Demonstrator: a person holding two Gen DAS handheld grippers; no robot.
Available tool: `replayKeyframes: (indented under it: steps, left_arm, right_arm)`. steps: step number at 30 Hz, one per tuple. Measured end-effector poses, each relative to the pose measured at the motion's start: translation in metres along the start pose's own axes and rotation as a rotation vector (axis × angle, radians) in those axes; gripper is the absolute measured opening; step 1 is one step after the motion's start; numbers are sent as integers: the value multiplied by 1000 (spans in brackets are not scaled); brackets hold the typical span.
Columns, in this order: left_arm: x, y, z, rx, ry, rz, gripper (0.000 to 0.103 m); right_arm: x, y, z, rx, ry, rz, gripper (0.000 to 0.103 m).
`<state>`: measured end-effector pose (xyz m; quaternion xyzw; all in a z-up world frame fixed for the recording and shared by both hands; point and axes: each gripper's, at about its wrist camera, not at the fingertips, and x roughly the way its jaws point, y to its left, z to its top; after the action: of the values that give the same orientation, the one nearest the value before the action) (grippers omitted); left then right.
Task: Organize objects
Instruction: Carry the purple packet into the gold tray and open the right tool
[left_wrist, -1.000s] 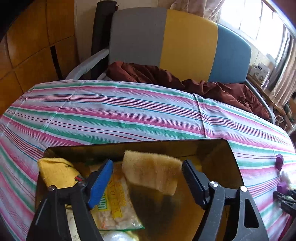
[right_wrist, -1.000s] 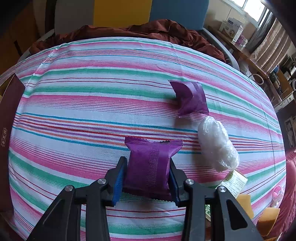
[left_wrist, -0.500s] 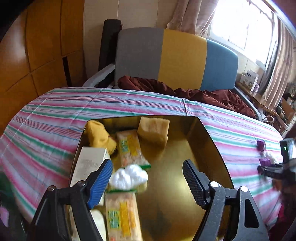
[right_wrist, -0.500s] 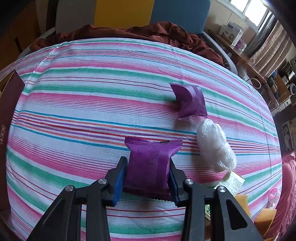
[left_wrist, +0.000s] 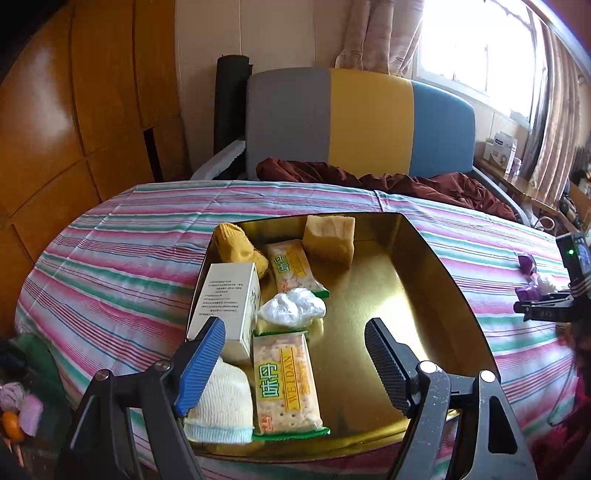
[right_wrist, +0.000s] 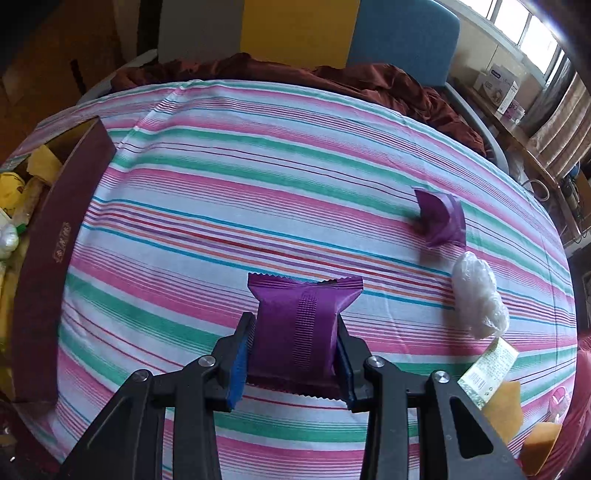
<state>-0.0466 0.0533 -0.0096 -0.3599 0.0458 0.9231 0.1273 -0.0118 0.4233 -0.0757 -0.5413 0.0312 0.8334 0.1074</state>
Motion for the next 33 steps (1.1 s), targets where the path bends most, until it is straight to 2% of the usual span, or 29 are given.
replayKeyframes:
  steps: [6,13,17,21,27,31,33]
  left_arm:
    - [0,6,-5,-4,8,2,79]
    - [3,18,-9,-11,21,4,79]
    - [1,31,-9,-27,19,9,79]
    - [-2,50,-6,-54,8,24,79]
    - [0,71,-8,-102,12,42,79]
    - [2,74,-11,-112,16,37,79]
    - [5,75,-12,-114,23,33,79]
  right_arm:
    - [-46,51,14,-28,-112,120,39]
    - [-82,131,32,-155,-204,266,39]
    - [-77,177,39,-235,-185,310,39]
    - [-55,212,43,-277,-127,321,39]
    - [-19,243,47,-296,-45,300,39]
    - [2,257,52,-279,-26,262,39]
    - [7,262,56,-256,-28,287,40]
